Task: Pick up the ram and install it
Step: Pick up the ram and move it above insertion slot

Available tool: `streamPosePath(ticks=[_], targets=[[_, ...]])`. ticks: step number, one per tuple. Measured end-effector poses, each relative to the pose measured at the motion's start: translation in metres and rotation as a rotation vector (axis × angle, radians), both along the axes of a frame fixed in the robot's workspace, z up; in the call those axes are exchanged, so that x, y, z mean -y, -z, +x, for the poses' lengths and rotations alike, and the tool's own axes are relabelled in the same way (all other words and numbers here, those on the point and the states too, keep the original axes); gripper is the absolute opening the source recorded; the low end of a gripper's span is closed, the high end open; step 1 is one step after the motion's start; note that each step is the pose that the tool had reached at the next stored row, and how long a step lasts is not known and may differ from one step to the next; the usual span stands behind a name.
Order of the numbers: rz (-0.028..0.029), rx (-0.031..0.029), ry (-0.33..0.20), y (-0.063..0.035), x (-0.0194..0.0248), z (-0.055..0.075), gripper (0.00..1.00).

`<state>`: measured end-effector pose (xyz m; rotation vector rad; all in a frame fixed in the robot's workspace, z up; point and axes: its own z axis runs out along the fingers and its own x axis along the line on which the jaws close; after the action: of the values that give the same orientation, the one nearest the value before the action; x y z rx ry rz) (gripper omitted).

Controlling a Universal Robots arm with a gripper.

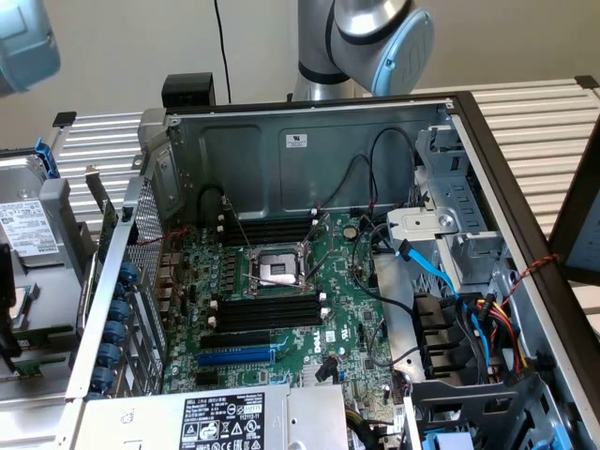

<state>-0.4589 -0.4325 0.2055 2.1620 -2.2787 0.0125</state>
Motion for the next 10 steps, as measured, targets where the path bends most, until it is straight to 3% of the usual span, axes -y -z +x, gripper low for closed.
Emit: streamPosePath(ticks=[10], targets=[[-0.0008, 0.0007, -0.002, 0.0025, 0.0001, -0.0001, 0.26]])
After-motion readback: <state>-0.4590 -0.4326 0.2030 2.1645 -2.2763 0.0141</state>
